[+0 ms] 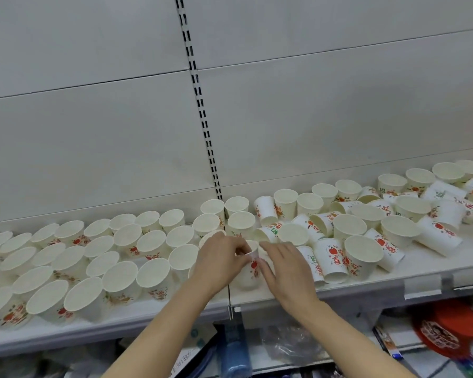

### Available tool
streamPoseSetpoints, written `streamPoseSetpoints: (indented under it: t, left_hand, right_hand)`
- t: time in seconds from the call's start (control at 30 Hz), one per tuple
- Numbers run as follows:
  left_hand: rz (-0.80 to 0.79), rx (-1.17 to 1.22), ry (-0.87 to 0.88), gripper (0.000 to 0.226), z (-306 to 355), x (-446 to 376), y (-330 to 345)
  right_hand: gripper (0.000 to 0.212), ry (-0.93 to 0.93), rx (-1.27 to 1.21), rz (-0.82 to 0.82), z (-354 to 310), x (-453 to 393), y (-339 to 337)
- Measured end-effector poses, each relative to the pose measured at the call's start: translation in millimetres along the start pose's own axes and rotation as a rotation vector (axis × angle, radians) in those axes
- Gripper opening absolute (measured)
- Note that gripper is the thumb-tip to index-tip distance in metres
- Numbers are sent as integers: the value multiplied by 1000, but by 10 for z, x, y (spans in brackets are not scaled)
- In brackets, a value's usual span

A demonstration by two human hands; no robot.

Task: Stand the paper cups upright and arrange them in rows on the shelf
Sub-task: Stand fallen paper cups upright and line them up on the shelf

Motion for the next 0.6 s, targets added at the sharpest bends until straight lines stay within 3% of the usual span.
streamPoseSetpoints:
  t: [0.07,0.17,0.27,0.47,0.6]
  left_hand:
    - [-18,-102,88,13,-34,92,48]
    - [-76,-161,121,19,-95,149,88]
    - [-109,-62,89,31,-154,121,25]
    - [-39,171,-38,11,-280,-375,-240]
    - [29,183,-123,8,-279,-831,-159]
  right_hand:
    - [18,-189,55,23,68,-126,-4]
    - [26,-474,210,-164,125,-314,162]
    - [17,-676,322,-348,55,-409,318]
    - [18,-825,455,-469,53,-542,502]
    - [16,-817,329,-370,127,-618,402]
Point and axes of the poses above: each hand's wrist, its own x-axis away from the middle knuckle, its own y-axis out of the palm, z = x × y, the point moved 7 cm from there along -x, towards the middle knuckle, and after that the axes turned 12 degrees about z, right-handed, at the moved point
